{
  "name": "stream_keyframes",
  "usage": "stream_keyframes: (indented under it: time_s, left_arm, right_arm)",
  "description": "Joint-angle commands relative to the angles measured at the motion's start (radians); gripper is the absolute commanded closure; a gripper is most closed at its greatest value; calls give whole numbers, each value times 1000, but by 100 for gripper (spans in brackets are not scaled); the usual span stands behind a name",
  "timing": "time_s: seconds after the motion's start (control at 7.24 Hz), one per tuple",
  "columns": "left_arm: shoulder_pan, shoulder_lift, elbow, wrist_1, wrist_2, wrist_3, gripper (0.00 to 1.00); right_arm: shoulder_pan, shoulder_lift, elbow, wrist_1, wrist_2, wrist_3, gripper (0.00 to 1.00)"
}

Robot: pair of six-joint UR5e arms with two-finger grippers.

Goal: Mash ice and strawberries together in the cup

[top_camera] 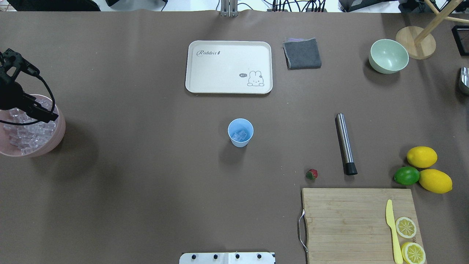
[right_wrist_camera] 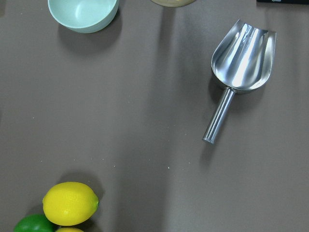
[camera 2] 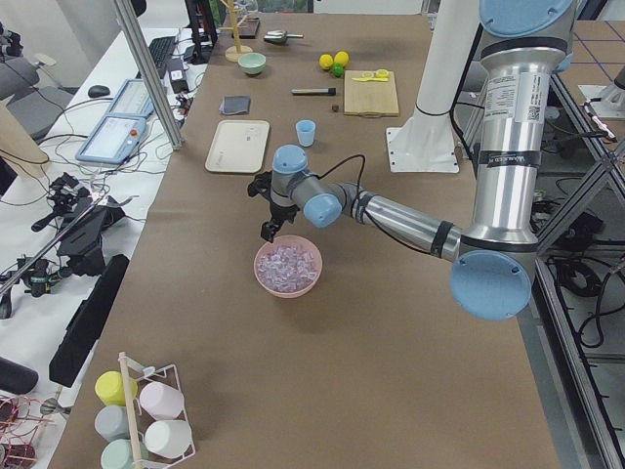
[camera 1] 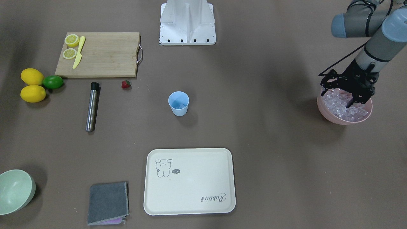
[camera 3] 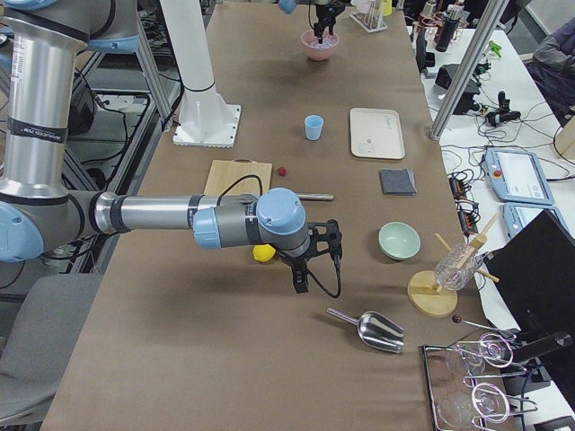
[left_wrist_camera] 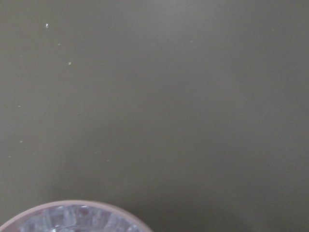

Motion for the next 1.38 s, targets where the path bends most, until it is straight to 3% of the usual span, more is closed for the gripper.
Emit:
stream_keyframes:
  time_s: [0.0, 0.41, 1.24]
  left_arm:
    - [-23, -8, 60, -1, 1, 86, 0]
    - [-25, -19, 138, -70, 1, 85, 1]
    - [-22, -5, 133, -71, -30, 48, 2]
  right_arm:
    - [0, 2, 1, 0, 0, 0, 0]
    - [-2, 4, 1, 0, 0, 0, 0]
    - [-3, 4, 1, 0, -2, 0, 0]
